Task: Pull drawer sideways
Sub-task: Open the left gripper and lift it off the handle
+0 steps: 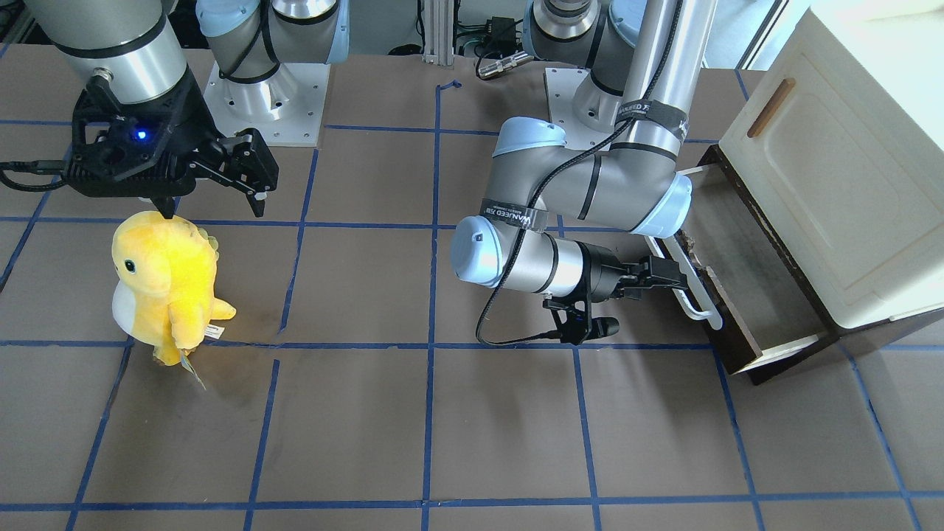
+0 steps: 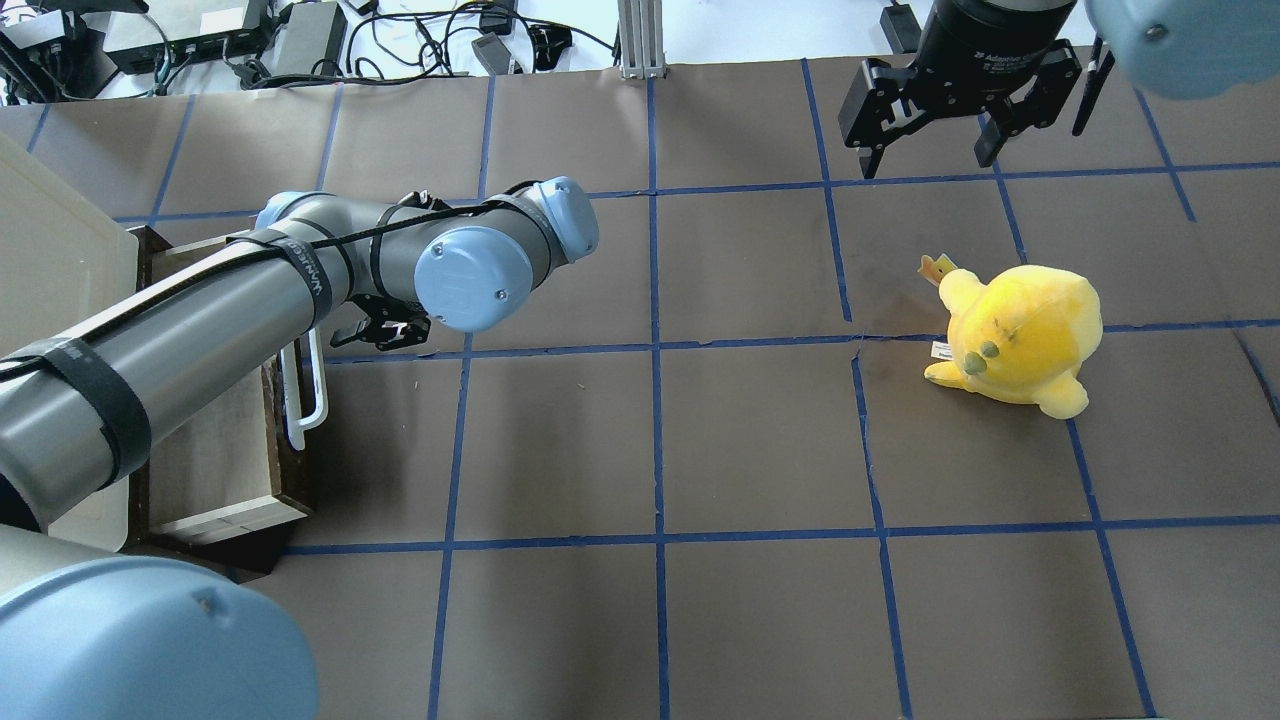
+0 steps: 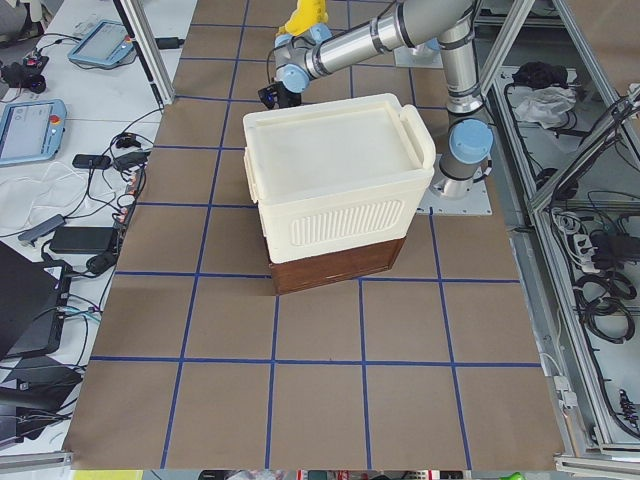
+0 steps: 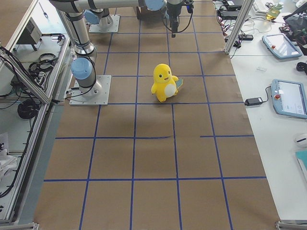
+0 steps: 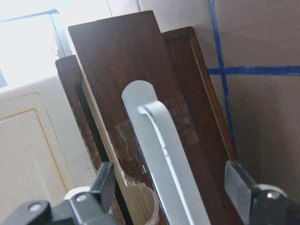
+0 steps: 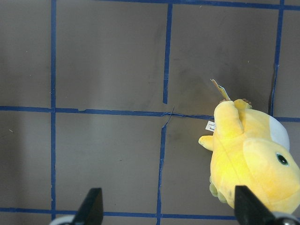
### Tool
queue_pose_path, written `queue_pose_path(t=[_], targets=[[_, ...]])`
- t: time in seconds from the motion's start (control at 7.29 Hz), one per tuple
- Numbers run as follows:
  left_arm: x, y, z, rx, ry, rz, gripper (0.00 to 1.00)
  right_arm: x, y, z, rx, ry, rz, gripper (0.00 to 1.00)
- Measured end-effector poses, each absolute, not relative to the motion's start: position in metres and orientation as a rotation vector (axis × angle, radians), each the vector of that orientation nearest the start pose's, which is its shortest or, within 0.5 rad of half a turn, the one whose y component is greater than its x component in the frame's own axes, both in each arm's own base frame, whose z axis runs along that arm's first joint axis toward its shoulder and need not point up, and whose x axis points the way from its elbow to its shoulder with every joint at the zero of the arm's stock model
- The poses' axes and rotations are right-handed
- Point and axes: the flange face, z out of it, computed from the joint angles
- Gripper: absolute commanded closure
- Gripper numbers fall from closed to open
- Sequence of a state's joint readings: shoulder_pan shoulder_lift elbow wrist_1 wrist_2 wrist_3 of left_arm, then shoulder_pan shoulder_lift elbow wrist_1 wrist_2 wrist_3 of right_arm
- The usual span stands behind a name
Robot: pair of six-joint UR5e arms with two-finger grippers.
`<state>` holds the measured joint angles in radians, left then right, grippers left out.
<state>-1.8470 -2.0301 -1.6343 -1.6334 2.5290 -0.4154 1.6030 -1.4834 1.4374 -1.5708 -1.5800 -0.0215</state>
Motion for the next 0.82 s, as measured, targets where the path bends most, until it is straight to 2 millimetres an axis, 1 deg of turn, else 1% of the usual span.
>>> queue_pose_path(t=[0.14, 0.27, 0.41, 0.55, 0.69, 0.82], targets=[[-0.221, -0.546, 0.268, 0.169, 2.198, 0.226, 0.16, 0.149, -0.529, 0.509, -0.084, 3.149, -0.073, 0.0], [-0.233, -0.547, 0.295, 0.141, 2.342, 0.217, 0.15, 0.149, -0.529, 0.509, -0.084, 3.149, -0.073, 0.0], [-0.24, -0.544, 0.326, 0.108, 2.478, 0.197, 0.15, 0.149, -0.528, 0.509, -0.084, 3.149, -0.073, 0.0], [-0.236, -0.539, 0.361, 0.095, 2.583, 0.164, 0.15, 0.149, -0.529, 0.509, -0.084, 3.149, -0.073, 0.0], [-0.223, -0.533, 0.4, 0.086, 2.665, 0.12, 0.15, 0.149, -0.528, 0.509, -0.084, 3.149, -0.073, 0.0], [-0.211, -0.521, 0.437, 0.062, 2.751, 0.067, 0.15, 0.149, -0.529, 0.509, -0.085, 3.149, -0.073, 0.0]])
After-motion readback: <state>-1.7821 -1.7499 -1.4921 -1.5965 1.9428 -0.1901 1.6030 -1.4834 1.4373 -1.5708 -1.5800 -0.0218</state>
